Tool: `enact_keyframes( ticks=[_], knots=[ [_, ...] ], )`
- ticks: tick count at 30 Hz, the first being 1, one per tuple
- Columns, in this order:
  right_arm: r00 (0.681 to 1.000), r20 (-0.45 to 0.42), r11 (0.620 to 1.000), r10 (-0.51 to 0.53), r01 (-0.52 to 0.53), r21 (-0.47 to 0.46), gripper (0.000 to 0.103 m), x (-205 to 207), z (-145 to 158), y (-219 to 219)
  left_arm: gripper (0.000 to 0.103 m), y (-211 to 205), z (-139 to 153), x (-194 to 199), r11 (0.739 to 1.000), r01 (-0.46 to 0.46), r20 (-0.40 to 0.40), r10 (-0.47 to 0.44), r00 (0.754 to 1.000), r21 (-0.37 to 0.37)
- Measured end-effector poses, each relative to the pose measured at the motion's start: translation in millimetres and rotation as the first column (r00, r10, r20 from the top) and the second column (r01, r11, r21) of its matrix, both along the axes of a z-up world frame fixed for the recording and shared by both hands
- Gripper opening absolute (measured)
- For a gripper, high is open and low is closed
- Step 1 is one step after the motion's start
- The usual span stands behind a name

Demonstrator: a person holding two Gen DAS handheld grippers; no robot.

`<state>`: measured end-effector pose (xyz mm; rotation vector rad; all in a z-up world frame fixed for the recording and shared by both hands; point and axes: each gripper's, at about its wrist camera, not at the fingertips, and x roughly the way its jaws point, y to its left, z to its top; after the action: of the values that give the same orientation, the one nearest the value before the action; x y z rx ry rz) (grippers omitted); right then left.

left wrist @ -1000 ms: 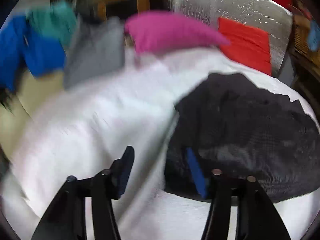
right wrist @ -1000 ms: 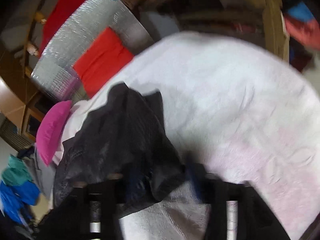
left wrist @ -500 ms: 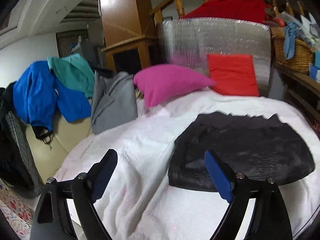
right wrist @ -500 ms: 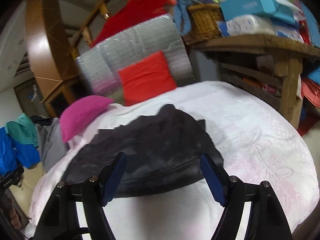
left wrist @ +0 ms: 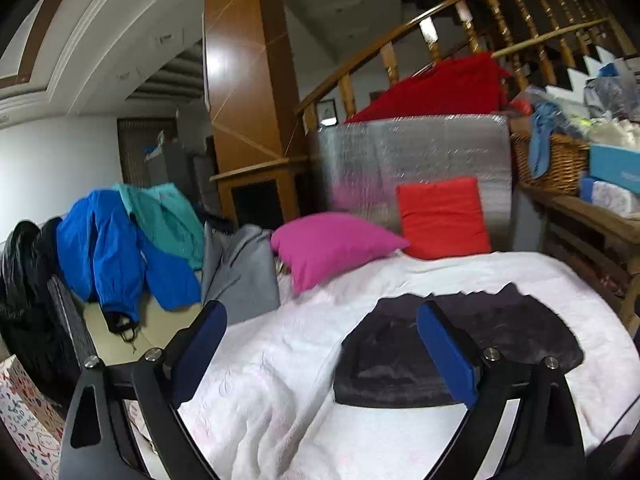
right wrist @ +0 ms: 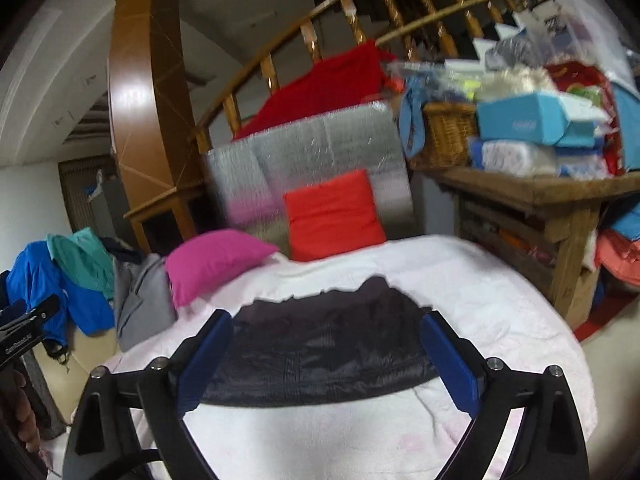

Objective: Fold large clothes

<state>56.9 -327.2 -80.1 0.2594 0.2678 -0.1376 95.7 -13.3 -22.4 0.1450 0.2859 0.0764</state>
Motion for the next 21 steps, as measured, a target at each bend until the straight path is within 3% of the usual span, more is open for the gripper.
enact_keyframes(
  ticks=[3, 11, 21],
  knots=[
    [0.999, 0.038, 0.999, -0.029, 0.031, -0.028, 0.102, -21, 14, 11, 0.099, -4, 12, -21, 1.000, 0.010, 0.023, -0.011, 1.000, 0.014],
    [0.999, -0.030, 0.991, -0.027, 0.023, -0.132, 0.102, -58, 37, 43, 0.101, -6, 31, -56, 0.999, 0.046, 0.029, -0.046, 0.999, -0.012],
    [0.997, -0.078, 0.992, -0.019, 0.009, -0.126, 0.102, -78, 43, 64, 0.101, -3, 39, -73, 0.999, 0.033, 0.027, -0.032, 0.999, -0.023]
  ],
)
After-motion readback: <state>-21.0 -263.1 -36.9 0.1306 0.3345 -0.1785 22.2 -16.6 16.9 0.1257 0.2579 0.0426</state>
